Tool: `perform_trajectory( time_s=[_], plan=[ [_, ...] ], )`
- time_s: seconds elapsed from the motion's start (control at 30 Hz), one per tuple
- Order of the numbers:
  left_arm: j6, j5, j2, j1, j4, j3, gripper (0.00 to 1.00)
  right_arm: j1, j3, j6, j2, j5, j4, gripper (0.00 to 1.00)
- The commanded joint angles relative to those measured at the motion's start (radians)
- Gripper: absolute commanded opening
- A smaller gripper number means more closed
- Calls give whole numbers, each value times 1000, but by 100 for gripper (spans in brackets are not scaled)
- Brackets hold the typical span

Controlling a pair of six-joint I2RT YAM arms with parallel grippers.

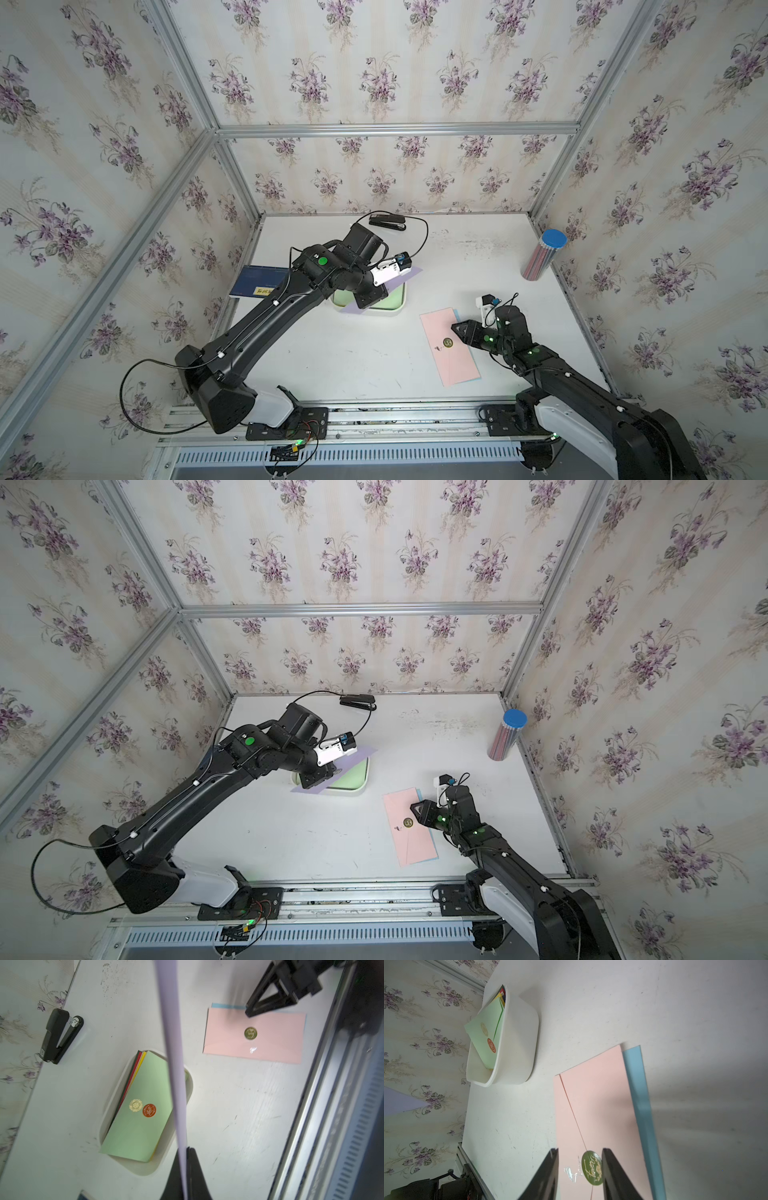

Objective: Put the sealed envelopes into the storage box
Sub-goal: Place the envelope in the storage box.

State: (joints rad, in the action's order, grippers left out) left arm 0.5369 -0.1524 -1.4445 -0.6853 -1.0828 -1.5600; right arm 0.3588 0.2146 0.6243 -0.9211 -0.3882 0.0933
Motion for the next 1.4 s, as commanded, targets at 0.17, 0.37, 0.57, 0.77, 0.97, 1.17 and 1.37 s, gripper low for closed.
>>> perform_trajectory(
  time_s=[0.17, 0.37, 0.57, 0.77, 0.97, 1.17, 1.37],
  plan=[
    [408, 173, -142, 71, -175, -108, 1, 0, -20, 17, 12, -6, 14, 38],
    [488, 126, -242, 82, -215, -141, 0, -1, -26, 18, 28, 0, 6, 38],
    [519, 140, -316, 86, -193, -122, 0, -1, -26, 20, 28, 0, 6, 38],
    [537, 128, -373, 89, -161, -126, 0, -1, -26, 20, 27, 4, 4, 38],
    [531, 131, -415, 101, -155, -145, 2, -1, -25, 20, 14, 1, 10, 38],
    [542, 136, -448, 107, -149, -131, 5, -2, -22, 20, -5, 0, 15, 38],
    [544, 155, -462, 116, -99, -121, 13, -2, -23, 20, -7, 0, 15, 38]
  ],
)
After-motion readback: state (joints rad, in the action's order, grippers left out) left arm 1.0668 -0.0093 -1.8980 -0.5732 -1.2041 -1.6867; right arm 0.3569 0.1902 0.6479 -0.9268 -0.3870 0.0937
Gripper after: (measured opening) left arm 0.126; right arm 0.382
